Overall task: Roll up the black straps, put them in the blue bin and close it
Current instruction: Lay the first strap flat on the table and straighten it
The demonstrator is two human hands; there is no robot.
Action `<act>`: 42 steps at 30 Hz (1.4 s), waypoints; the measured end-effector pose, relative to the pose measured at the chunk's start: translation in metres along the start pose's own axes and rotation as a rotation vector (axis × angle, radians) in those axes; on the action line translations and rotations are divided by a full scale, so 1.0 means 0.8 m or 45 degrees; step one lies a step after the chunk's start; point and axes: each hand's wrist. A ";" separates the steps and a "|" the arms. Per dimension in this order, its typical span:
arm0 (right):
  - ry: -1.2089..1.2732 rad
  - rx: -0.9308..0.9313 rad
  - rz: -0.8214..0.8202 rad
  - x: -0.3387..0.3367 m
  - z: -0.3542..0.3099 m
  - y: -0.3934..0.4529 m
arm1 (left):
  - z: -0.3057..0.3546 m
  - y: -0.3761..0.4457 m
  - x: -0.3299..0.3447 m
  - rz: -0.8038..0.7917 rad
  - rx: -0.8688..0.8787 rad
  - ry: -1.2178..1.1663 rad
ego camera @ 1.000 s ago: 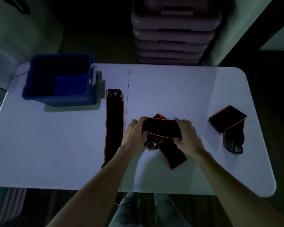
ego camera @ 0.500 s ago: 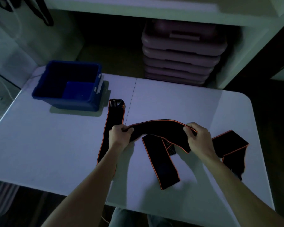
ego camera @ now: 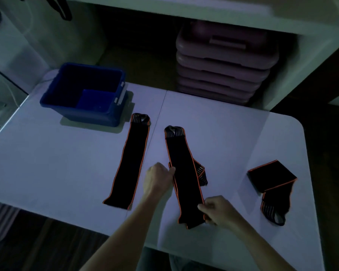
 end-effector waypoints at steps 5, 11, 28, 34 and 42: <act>-0.583 0.074 0.387 -0.028 -0.024 0.005 | -0.007 -0.007 0.023 -0.072 0.032 0.176; -0.183 -0.339 0.571 -0.063 -0.060 0.077 | -0.006 0.002 0.034 -0.029 -0.017 0.240; 0.731 -0.162 0.379 -0.061 -0.173 0.092 | -0.036 0.003 0.013 -0.179 0.071 -0.383; 1.180 -0.387 0.086 -0.066 -0.235 0.046 | -0.030 -0.026 -0.028 -0.452 0.169 -0.736; 1.272 -0.342 0.150 -0.054 -0.309 0.056 | -0.089 0.014 -0.140 -0.439 0.134 -0.408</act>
Point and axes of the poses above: each hand's wrist, its own y-axis towards the middle knuckle, its own x-axis out of the palm, z = x × y, and after that the axes turned 7 degrees about -y, right-handed
